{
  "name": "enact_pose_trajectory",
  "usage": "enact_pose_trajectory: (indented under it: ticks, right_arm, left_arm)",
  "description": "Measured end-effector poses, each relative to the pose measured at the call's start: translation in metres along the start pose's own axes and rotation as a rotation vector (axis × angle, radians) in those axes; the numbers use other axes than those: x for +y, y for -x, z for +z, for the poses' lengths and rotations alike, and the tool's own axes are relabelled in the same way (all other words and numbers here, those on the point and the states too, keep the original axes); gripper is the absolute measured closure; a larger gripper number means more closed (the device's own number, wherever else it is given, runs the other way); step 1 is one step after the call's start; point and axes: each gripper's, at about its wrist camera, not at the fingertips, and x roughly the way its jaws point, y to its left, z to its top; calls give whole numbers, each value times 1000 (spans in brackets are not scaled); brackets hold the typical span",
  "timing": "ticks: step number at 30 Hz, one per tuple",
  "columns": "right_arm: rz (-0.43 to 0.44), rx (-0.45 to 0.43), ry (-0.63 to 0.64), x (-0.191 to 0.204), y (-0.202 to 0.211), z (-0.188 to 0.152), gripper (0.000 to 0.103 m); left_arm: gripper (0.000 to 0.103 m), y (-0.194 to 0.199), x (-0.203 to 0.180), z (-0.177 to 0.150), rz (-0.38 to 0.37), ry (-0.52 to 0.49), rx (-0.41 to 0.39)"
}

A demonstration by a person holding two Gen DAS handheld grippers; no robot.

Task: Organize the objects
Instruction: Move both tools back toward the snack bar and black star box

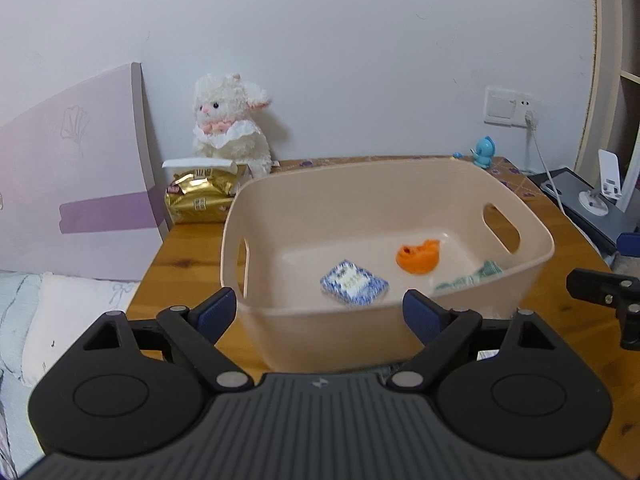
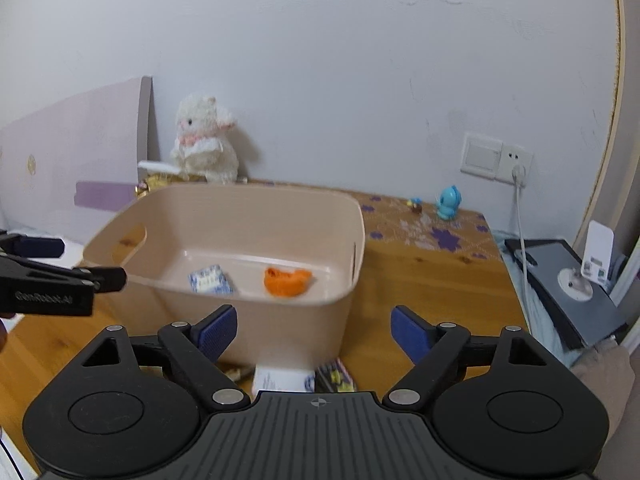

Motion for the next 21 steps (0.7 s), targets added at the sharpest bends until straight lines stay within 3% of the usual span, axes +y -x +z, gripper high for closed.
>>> enact_pose_trajectory:
  ticks: [14,21]
  right_arm:
    - [-33,146,-32,-22,-30,-46,17]
    - [-45,191,-38,-30,-48,-57,17]
  left_arm:
    - [12,-26,4,-58,-37,-8,125]
    - [12,-55,0,-65,-37,35,183]
